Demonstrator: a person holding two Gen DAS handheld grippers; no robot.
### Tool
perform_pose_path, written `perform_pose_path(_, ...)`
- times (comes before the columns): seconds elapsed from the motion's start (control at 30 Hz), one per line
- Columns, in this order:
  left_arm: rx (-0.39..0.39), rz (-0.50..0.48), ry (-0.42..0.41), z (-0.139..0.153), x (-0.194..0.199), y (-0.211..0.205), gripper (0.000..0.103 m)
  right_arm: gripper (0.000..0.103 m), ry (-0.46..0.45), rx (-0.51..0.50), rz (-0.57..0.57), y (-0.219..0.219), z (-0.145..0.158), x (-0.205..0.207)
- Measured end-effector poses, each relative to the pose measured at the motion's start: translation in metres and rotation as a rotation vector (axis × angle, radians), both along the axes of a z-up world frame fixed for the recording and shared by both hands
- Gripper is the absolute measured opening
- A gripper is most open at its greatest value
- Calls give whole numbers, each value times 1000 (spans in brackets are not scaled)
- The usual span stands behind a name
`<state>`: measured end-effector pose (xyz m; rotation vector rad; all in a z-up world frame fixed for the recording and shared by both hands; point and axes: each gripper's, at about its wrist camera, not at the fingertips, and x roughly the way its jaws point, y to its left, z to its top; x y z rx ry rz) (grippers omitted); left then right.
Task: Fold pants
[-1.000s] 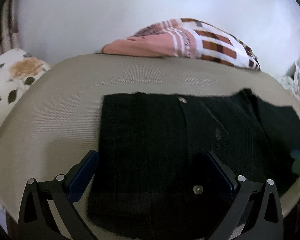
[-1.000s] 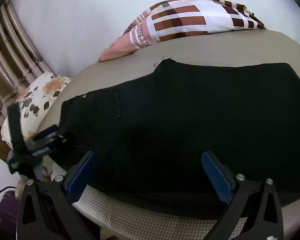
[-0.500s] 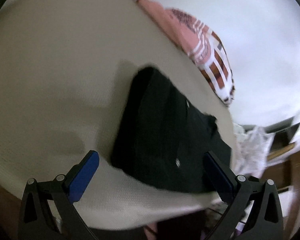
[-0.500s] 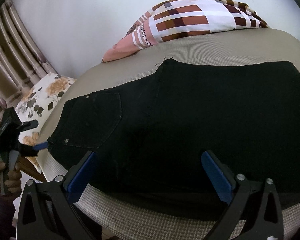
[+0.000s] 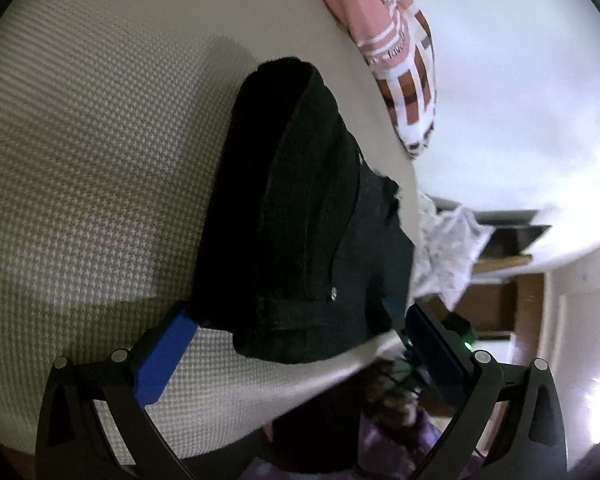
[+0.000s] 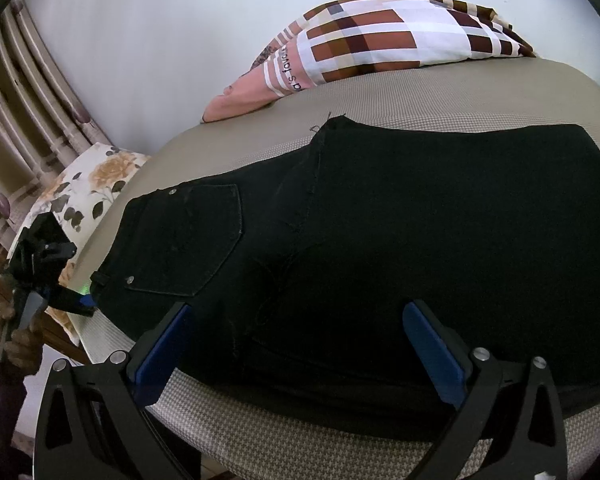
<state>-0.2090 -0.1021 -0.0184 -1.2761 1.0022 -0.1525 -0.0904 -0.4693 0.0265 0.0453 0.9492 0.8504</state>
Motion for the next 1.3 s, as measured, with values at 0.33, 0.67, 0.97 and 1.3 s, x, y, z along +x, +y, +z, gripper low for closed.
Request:
perform_pose_path(0.33, -63, -147, 25, 0, 4, 7, 103, 103, -24, -47, 0, 5, -1, -3)
perform_pose_path(0.67, -116, 93, 78, -2, -3, -2, 103, 103, -52, -100, -14, 13, -1, -6)
perform_pose_path(0.97, -49, 268, 25, -1, -18, -10, 103, 103, -39, -67, -5, 8, -1, -5)
perform_pose_path(1.3, 52, 147, -245, 7, -16, -26, 103, 103, -22, -35, 1, 5, 0, -3)
